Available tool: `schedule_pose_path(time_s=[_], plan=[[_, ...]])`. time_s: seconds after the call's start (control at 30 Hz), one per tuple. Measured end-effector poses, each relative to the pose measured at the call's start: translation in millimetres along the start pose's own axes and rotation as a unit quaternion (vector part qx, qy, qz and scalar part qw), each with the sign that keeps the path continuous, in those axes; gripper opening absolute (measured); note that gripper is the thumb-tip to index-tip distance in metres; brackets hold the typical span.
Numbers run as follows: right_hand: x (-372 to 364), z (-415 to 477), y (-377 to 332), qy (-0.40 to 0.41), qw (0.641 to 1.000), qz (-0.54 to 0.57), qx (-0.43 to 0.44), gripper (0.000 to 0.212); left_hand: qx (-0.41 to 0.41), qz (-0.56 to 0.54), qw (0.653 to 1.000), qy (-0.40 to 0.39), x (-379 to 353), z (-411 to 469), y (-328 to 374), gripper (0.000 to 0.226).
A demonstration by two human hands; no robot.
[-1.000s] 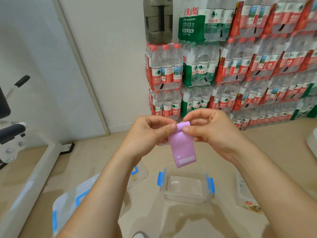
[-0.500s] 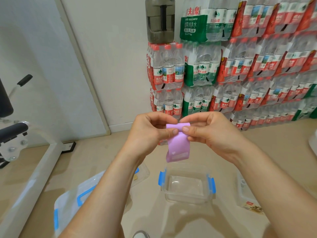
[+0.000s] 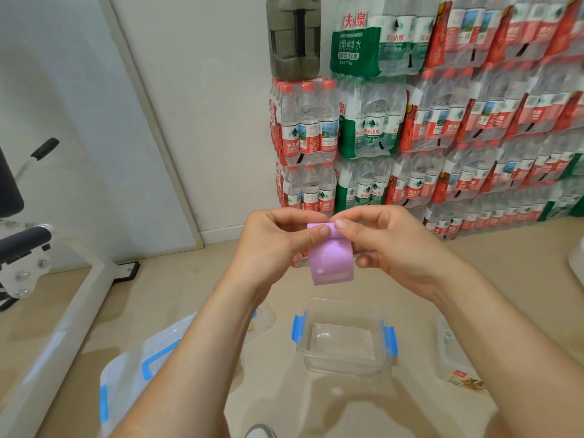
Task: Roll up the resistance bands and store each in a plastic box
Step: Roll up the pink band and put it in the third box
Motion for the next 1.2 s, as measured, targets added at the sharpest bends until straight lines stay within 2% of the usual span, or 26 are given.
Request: schedule_pose_path(time_s=[0.2,0.33,0.47,0.57,0.7,0.9,1.2], plan=[[0.8,2.3,0.9,0.02,1.0,-0.012,0.013,0.01,-0.006,-0.013,1.0,-0.018,-2.6,0.8,-2.3,0.019],[1.8,0.6,-1.9,0.034,0.999,-0.023,0.034,0.013,-0.006,-0.024,0.999,-0.037,-3.5,1.0,-3.1,0.019],[2.1,-0.9,-4.3,0.042,0.996,-0.047,0.056,0.016,0.018,-0.021,0.999,-0.047,-3.7,-2.4,1.2,0.03],[1.8,-1.4,-5.3,0.04,0.996,-0.056,0.057,0.015,0.016,-0.022,0.999,-0.032,-2.8,-3.7,3.5,0.025],[5.1,-0.8,-5.4,0.03,0.999,-0.031,0.029,0.018,0.005,-0.038,0.999,0.005,-1.4,-2.5,4.4,0.032],[5.8,-0.1,-4.4,0.05,0.998,-0.023,0.009,0.011,0.002,-0.017,0.999,0.03,-2.1,-0.2,1.2,0.016],[7.3,-2.0,-8.1,0.074,0.995,-0.03,0.051,0.014,0.016,-0.04,0.999,-0.02,-4.3,0.7,-2.2,0.021]])
Point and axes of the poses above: each hand's wrist, its own z-axis towards the middle knuckle, its own x-axis out of the back of the hand, y = z × x, the point moved 2 cm from there along z, towards the middle knuckle, and after that the axes turned 1 degree about -x, right-handed, at the moved point
